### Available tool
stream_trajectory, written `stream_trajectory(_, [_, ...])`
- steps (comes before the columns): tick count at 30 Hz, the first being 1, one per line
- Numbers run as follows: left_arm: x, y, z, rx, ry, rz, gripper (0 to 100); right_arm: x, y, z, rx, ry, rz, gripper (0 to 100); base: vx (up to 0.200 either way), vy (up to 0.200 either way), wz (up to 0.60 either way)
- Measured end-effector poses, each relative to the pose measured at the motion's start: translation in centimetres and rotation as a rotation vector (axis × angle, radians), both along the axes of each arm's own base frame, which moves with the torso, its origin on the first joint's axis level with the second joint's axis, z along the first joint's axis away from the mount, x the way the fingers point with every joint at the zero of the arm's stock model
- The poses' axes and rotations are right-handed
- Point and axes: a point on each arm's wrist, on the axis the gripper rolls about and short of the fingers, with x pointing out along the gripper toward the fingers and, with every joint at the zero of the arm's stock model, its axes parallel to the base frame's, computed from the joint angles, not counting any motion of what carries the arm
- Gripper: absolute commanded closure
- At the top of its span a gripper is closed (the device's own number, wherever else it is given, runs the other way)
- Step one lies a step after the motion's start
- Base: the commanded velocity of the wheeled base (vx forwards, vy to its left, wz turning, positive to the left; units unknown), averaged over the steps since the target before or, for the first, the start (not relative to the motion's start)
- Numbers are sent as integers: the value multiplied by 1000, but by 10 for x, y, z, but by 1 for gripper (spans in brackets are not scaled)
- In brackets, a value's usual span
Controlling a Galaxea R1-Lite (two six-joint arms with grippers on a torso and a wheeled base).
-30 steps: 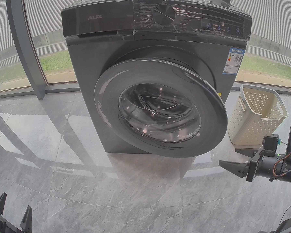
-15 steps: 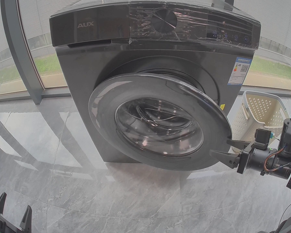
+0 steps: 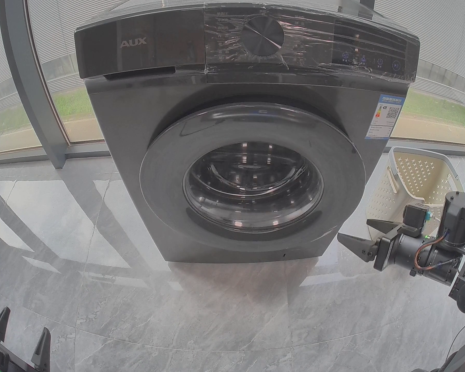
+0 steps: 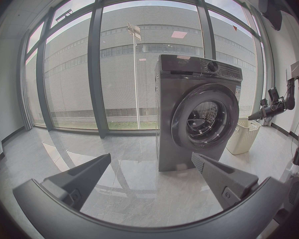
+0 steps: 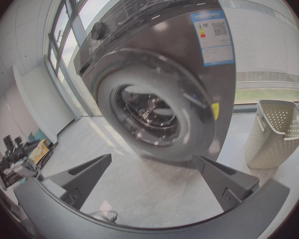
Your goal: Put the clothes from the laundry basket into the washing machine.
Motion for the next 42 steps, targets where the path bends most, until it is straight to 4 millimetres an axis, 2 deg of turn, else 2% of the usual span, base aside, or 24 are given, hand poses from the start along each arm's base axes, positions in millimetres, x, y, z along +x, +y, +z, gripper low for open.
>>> stream_trajectory(5, [0,0,0,0,0,0,0,-18,5,-18,-55,51,66,0,0,0,0])
stream_trajectory(10, [0,0,0,-1,0,-1,0,-27,11,-23,-66,52,114,0,0,0,0])
stream_trajectory(16, [0,0,0,-1,0,-1,0,-26,13,-19,-48,15,123,0,200,0,0])
stream_trajectory(22, [0,0,0,-1,0,0,0,-23,15,-11,-11,-61,119,0,0,0,0])
stream_trajectory(26, [0,0,0,-1,1,1,0,-21,16,-8,4,-92,117,0,0,-200,0])
stream_trajectory(28, [0,0,0,-1,1,1,0,-20,17,-8,7,-96,117,0,0,-200,0])
stream_trajectory(42, [0,0,0,-1,0,1,0,-20,20,-12,5,-83,130,0,0,0,0])
